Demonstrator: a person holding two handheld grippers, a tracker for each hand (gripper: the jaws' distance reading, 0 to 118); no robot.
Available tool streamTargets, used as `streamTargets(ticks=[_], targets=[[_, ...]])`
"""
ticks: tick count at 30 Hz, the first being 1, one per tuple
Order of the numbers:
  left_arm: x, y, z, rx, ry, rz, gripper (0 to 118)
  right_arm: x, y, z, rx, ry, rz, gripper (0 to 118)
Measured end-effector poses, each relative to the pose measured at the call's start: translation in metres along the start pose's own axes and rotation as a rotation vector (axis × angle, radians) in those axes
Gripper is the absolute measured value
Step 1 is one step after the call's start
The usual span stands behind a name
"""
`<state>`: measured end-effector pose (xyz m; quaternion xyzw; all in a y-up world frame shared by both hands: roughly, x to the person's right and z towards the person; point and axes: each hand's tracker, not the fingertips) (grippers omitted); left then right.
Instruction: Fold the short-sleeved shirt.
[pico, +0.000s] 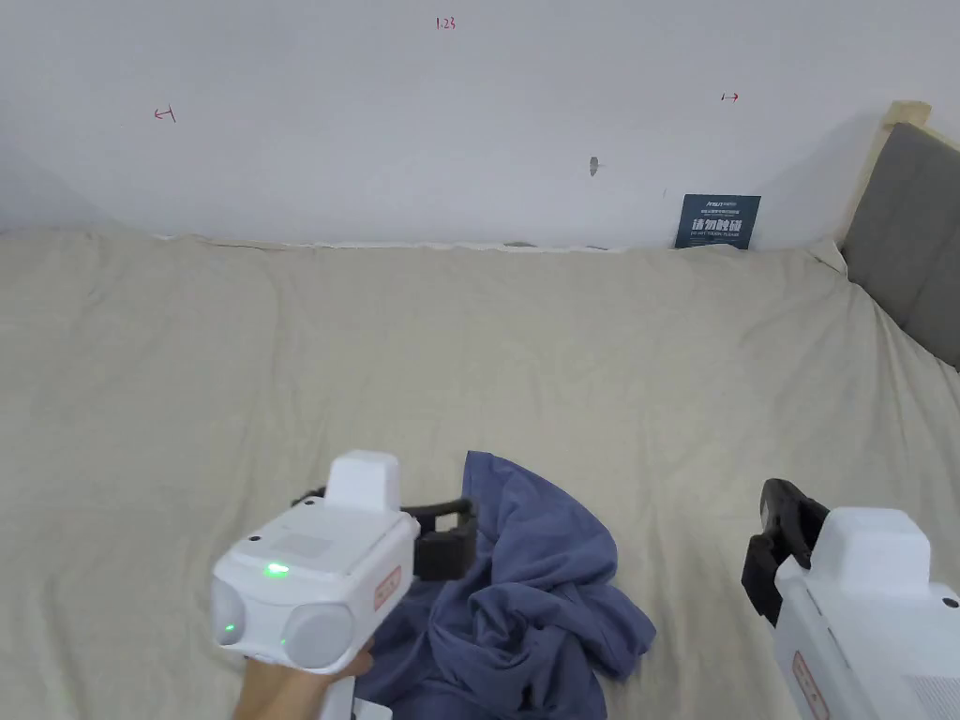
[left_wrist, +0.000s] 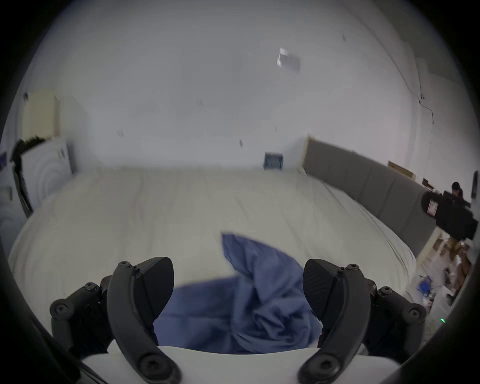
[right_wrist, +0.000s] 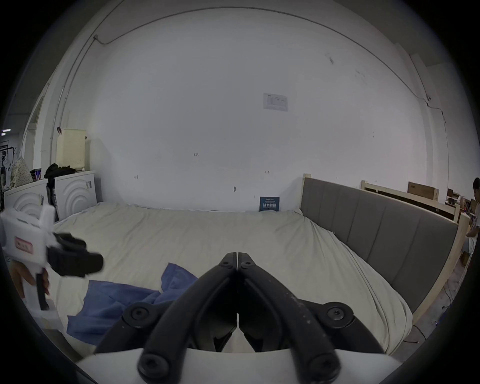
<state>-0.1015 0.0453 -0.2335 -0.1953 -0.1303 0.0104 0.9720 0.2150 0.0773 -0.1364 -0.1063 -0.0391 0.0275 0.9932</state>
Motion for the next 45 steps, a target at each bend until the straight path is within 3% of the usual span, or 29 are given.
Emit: streamTargets(ticks=[6, 8, 9, 11, 12, 13, 18, 22, 30, 31, 32, 33, 34, 35, 36, 40, 41, 42, 44, 45], targets=[[-0.040, 0.010, 0.042, 0.198, 0.195, -0.054, 105, -0.013, 0.013, 0.001, 0.038, 0.024, 0.006, 2], [-0.051, 0.006, 0.049, 0.213, 0.245, -0.069, 99, -0.017, 0.015, 0.002, 0.045, 0.029, 0.010, 2], [-0.057, 0.004, 0.053, 0.221, 0.259, -0.072, 88, -0.019, 0.016, 0.003, 0.050, 0.032, 0.013, 2], [-0.058, 0.003, 0.065, 0.232, 0.265, -0.075, 42, -0.023, 0.017, 0.003, 0.055, 0.037, 0.017, 2], [-0.062, 0.002, 0.067, 0.226, 0.266, -0.074, 14, -0.024, 0.018, 0.003, 0.057, 0.040, 0.018, 2], [-0.066, 0.002, 0.067, 0.204, 0.270, -0.066, 0, -0.025, 0.018, 0.003, 0.057, 0.043, 0.019, 2], [-0.076, -0.006, 0.076, 0.115, 0.243, -0.012, 0, -0.029, 0.017, 0.003, 0.054, 0.053, 0.020, 2], [-0.102, -0.021, 0.052, -0.065, 0.254, 0.001, 0, -0.031, 0.015, 0.002, 0.047, 0.058, 0.021, 2], [-0.125, -0.091, 0.023, -0.423, 0.157, 0.226, 0, -0.031, 0.002, -0.004, 0.005, 0.063, 0.024, 2], [-0.124, -0.100, 0.023, -0.453, 0.143, 0.254, 5, -0.031, 0.001, -0.004, -0.002, 0.064, 0.023, 2], [-0.125, -0.107, 0.021, -0.469, 0.146, 0.280, 17, -0.031, -0.001, -0.005, -0.007, 0.064, 0.022, 2], [-0.126, -0.116, 0.017, -0.502, 0.148, 0.291, 38, -0.031, -0.003, -0.006, -0.013, 0.064, 0.021, 2], [-0.124, -0.120, 0.018, -0.526, 0.154, 0.298, 75, -0.031, -0.004, -0.006, -0.019, 0.064, 0.021, 2], [-0.118, -0.119, 0.022, -0.540, 0.156, 0.289, 97, -0.031, -0.006, -0.007, -0.026, 0.065, 0.021, 2], [-0.115, -0.123, 0.019, -0.561, 0.166, 0.280, 107, -0.031, -0.008, -0.009, -0.032, 0.064, 0.022, 2], [-0.108, -0.146, 0.002, -0.564, 0.208, 0.239, 104, -0.030, -0.013, -0.012, -0.053, 0.063, 0.019, 2], [-0.106, -0.149, -0.003, -0.578, 0.204, 0.236, 95, -0.030, -0.015, -0.014, -0.058, 0.064, 0.016, 2], [-0.104, -0.153, -0.007, -0.600, 0.203, 0.225, 77, -0.030, -0.016, -0.015, -0.064, 0.063, 0.013, 2], [-0.093, -0.149, -0.002, -0.623, 0.231, 0.190, 63, -0.030, -0.019, -0.017, -0.076, 0.061, 0.013, 2], [-0.088, -0.147, 0.002, -0.590, 0.248, 0.152, 49, -0.029, -0.020, -0.019, -0.084, 0.061, 0.015, 2]])
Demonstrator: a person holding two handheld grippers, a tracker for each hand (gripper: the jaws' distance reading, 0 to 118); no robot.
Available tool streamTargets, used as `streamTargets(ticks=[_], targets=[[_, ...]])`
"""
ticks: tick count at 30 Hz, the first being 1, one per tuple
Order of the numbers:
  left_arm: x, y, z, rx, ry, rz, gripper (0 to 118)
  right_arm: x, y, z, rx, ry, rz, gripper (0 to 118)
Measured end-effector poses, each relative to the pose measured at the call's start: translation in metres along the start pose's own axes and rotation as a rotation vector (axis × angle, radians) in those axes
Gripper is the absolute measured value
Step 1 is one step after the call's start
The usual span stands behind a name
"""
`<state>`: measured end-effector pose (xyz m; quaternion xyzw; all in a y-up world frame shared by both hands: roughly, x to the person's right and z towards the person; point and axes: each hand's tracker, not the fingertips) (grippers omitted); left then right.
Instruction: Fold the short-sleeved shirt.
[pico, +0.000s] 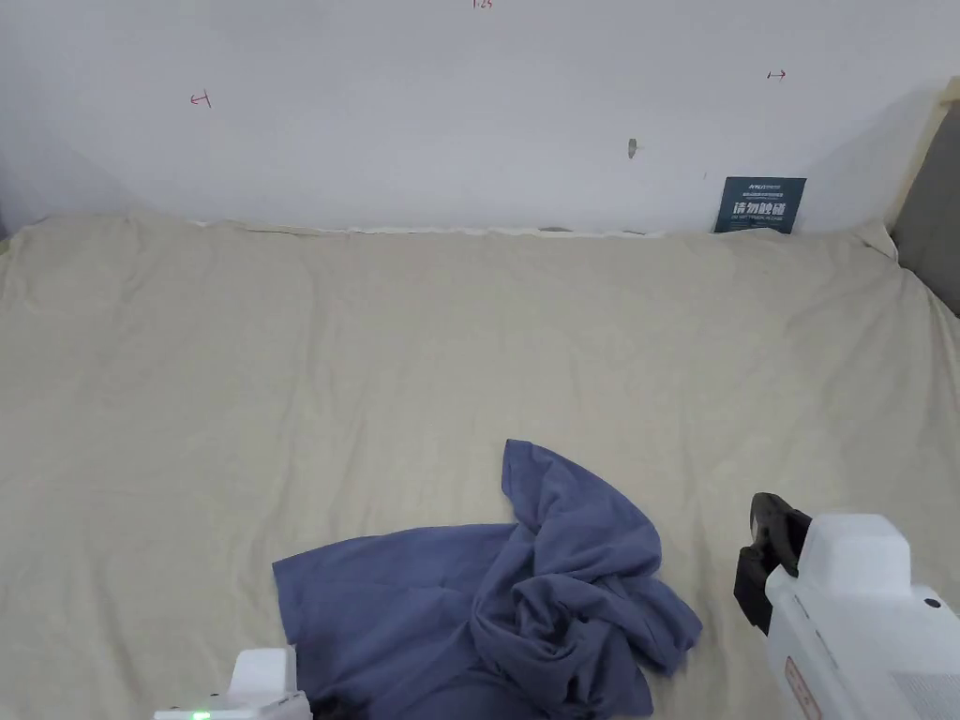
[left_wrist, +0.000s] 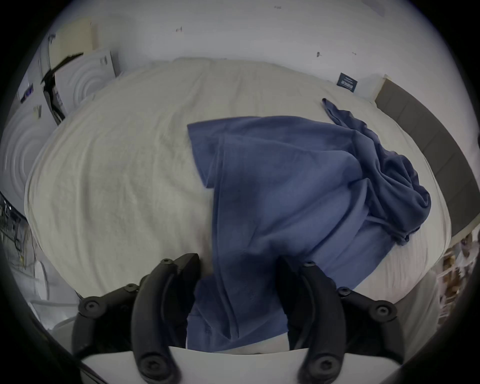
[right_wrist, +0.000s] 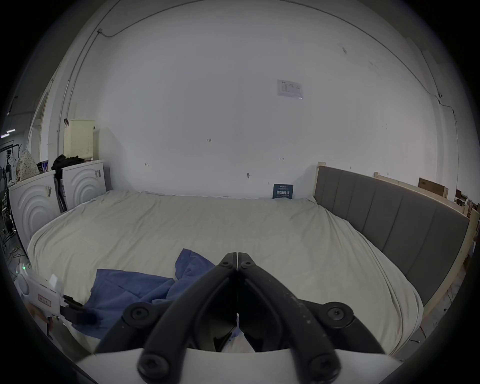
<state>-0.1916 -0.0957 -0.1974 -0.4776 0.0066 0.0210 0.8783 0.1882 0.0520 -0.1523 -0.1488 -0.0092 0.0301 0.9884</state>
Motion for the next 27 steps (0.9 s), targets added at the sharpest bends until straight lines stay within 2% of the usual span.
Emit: streamTargets(ticks=[1, 2, 3, 5, 6, 9, 10, 11, 12, 13, 16, 18, 19, 21, 24, 25, 27], targets=[[0.004, 0.001, 0.004, 0.001, -0.024, -0.009, 21, 0.001, -0.002, -0.002, -0.010, -0.001, 0.001, 2], [-0.002, -0.001, -0.001, 0.007, -0.063, -0.016, 14, 0.001, -0.003, -0.005, -0.025, -0.005, 0.000, 2], [0.000, 0.001, 0.001, 0.010, -0.075, -0.021, 10, 0.003, -0.005, -0.010, -0.050, -0.010, -0.006, 2], [0.004, 0.007, 0.009, 0.017, -0.082, -0.018, 10, 0.007, -0.011, -0.023, -0.121, -0.013, -0.025, 3], [-0.004, 0.009, 0.003, 0.044, -0.103, -0.018, 9, 0.009, -0.015, -0.031, -0.159, -0.014, -0.031, 8], [-0.010, 0.024, 0.023, 0.130, -0.134, 0.012, 9, 0.015, -0.029, -0.063, -0.303, 0.005, -0.046, 53], [-0.010, 0.030, 0.034, 0.150, -0.155, 0.026, 9, 0.016, -0.036, -0.076, -0.344, 0.008, -0.059, 75], [-0.013, 0.035, 0.038, 0.164, -0.173, 0.040, 9, 0.018, -0.042, -0.088, -0.391, 0.006, -0.069, 89], [-0.015, 0.040, 0.042, 0.171, -0.184, 0.045, 9, 0.019, -0.049, -0.102, -0.435, -0.002, -0.098, 100], [-0.017, 0.045, 0.045, 0.181, -0.188, 0.040, 9, 0.020, -0.058, -0.114, -0.464, 0.003, -0.116, 104], [-0.024, 0.051, 0.039, 0.209, -0.185, 0.022, 9, 0.020, -0.081, -0.151, -0.564, 0.014, -0.136, 103], [-0.020, 0.054, 0.042, 0.211, -0.186, 0.017, 9, 0.014, -0.093, -0.169, -0.616, 0.023, -0.121, 94], [-0.021, 0.055, 0.041, 0.209, -0.188, 0.015, 9, 0.009, -0.098, -0.175, -0.642, 0.034, -0.106, 82], [-0.023, 0.056, 0.037, 0.207, -0.192, 0.015, 9, -0.003, -0.107, -0.184, -0.695, 0.053, -0.070, 66], [-0.024, 0.056, 0.033, 0.197, -0.192, 0.019, 9, -0.008, -0.115, -0.187, -0.707, 0.104, -0.078, 22], [-0.026, 0.056, 0.032, 0.196, -0.192, 0.024, 9, -0.009, -0.111, -0.183, -0.687, 0.113, -0.077, 14], [-0.031, 0.055, 0.027, 0.196, -0.200, 0.043, 9, -0.011, -0.102, -0.179, -0.680, 0.108, -0.058, 13]])
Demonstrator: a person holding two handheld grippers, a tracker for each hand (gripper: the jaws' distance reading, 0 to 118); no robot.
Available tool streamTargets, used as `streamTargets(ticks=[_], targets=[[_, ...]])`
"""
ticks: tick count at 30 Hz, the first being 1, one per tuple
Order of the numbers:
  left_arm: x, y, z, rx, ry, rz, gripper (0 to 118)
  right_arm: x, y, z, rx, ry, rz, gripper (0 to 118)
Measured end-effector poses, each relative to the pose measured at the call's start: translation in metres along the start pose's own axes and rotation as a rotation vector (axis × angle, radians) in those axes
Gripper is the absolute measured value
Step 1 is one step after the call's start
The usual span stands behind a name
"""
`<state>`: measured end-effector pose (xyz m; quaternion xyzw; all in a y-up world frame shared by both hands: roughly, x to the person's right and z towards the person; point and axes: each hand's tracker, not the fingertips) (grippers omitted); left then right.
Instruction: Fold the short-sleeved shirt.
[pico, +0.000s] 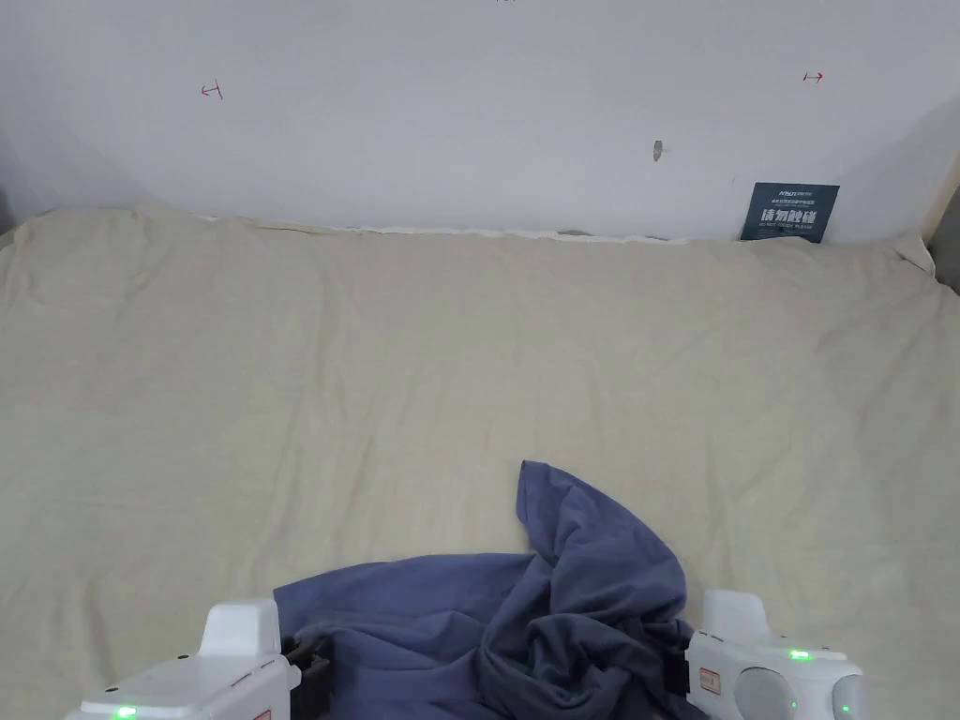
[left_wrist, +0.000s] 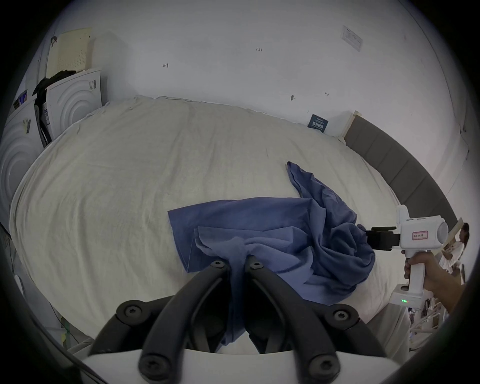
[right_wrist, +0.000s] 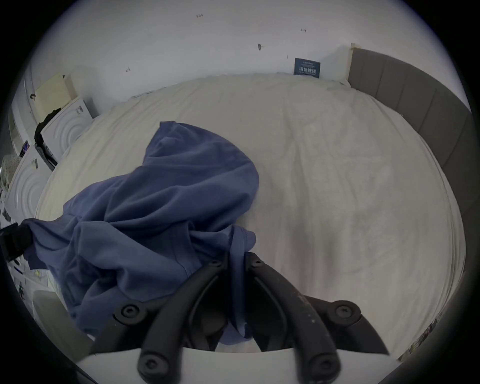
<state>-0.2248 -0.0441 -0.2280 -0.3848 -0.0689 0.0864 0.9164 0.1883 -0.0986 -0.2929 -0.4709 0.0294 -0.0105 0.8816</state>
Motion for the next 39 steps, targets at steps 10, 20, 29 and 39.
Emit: streamTargets(ticks=[10, 20, 29, 39], targets=[[-0.019, 0.088, 0.026, 0.180, -0.006, 0.114, 9, 0.051, 0.081, 0.131, 0.389, -0.079, 0.052, 13], [-0.020, 0.284, 0.072, 0.448, 0.107, 0.075, 9, 0.074, 0.217, 0.248, 0.716, -0.150, 0.060, 13], [-0.005, 0.403, 0.065, 0.512, 0.147, 0.052, 9, 0.067, 0.299, 0.270, 0.871, -0.198, 0.068, 13], [-0.033, 0.348, -0.026, 0.344, 0.216, 0.042, 9, 0.076, 0.260, 0.177, 0.680, -0.141, 0.053, 13]])
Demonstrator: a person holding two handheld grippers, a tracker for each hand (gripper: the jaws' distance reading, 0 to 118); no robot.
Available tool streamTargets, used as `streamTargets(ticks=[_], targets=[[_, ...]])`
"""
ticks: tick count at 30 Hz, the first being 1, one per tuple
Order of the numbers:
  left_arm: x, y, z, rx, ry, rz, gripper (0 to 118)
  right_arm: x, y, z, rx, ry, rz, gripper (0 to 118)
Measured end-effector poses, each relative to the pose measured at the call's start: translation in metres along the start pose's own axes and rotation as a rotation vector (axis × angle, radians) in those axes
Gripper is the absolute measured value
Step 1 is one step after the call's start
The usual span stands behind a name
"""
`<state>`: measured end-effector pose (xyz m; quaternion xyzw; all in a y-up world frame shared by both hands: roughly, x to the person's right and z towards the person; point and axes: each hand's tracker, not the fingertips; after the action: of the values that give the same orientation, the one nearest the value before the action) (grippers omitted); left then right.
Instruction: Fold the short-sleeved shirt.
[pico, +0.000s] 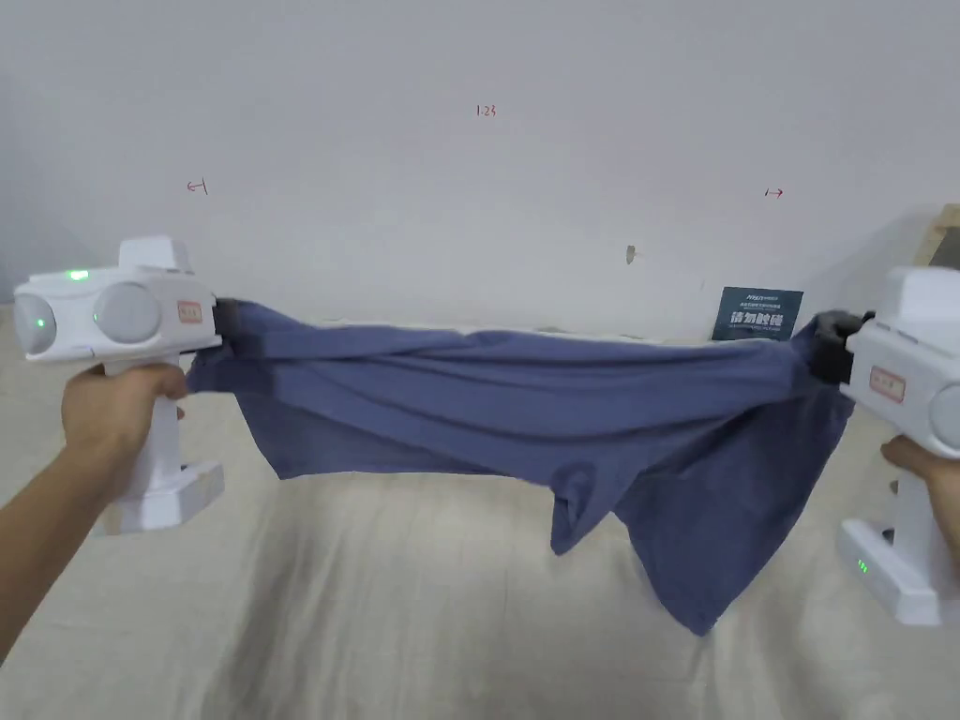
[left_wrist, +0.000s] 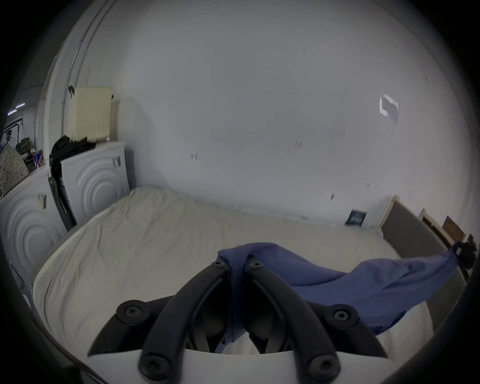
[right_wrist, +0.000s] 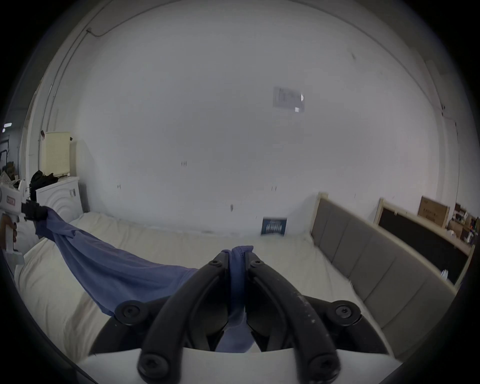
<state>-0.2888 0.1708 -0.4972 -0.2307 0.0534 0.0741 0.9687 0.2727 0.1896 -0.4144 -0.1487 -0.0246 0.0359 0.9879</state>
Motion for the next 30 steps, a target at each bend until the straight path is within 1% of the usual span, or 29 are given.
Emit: streamTargets(ticks=[3, 4, 8, 9, 13, 15, 18, 19, 21, 25, 26, 27, 28, 30], targets=[[-0.017, -0.052, -0.012, -0.091, 0.023, 0.006, 9, -0.006, -0.050, -0.002, -0.088, 0.032, -0.038, 13], [-0.014, -0.077, 0.001, -0.119, 0.031, 0.011, 9, -0.007, -0.070, -0.002, -0.125, 0.044, -0.042, 13], [-0.039, -0.160, 0.001, -0.280, 0.063, 0.017, 9, -0.014, -0.151, 0.007, -0.276, 0.056, -0.071, 13], [-0.045, -0.182, 0.005, -0.317, 0.066, 0.006, 9, -0.015, -0.171, 0.013, -0.311, 0.057, -0.079, 13], [-0.062, -0.262, 0.029, -0.448, 0.081, 0.013, 9, -0.015, -0.249, 0.047, -0.454, 0.045, -0.159, 13], [-0.073, -0.294, 0.050, -0.476, 0.087, 0.029, 9, -0.011, -0.281, 0.068, -0.508, 0.043, -0.187, 13], [-0.090, -0.322, 0.092, -0.504, 0.087, 0.054, 9, -0.005, -0.316, 0.103, -0.575, 0.035, -0.212, 13], [-0.095, -0.330, 0.105, -0.514, 0.084, 0.066, 9, -0.003, -0.325, 0.115, -0.595, 0.027, -0.233, 13], [-0.111, -0.344, 0.117, -0.523, 0.083, 0.090, 9, 0.000, -0.340, 0.134, -0.633, 0.021, -0.263, 13], [-0.122, -0.359, 0.142, -0.583, 0.086, 0.111, 9, -0.002, -0.366, 0.159, -0.698, 0.021, -0.265, 13], [-0.117, -0.353, 0.128, -0.590, 0.086, 0.106, 9, -0.004, -0.371, 0.163, -0.698, 0.020, -0.263, 13], [-0.117, -0.353, 0.128, -0.593, 0.091, 0.099, 9, -0.005, -0.374, 0.166, -0.696, 0.020, -0.258, 13], [-0.113, -0.357, 0.147, -0.599, 0.094, 0.088, 9, -0.007, -0.374, 0.168, -0.677, 0.013, -0.244, 13], [-0.101, -0.360, 0.146, -0.598, 0.090, 0.083, 10, -0.011, -0.370, 0.166, -0.682, 0.006, -0.220, 13]])
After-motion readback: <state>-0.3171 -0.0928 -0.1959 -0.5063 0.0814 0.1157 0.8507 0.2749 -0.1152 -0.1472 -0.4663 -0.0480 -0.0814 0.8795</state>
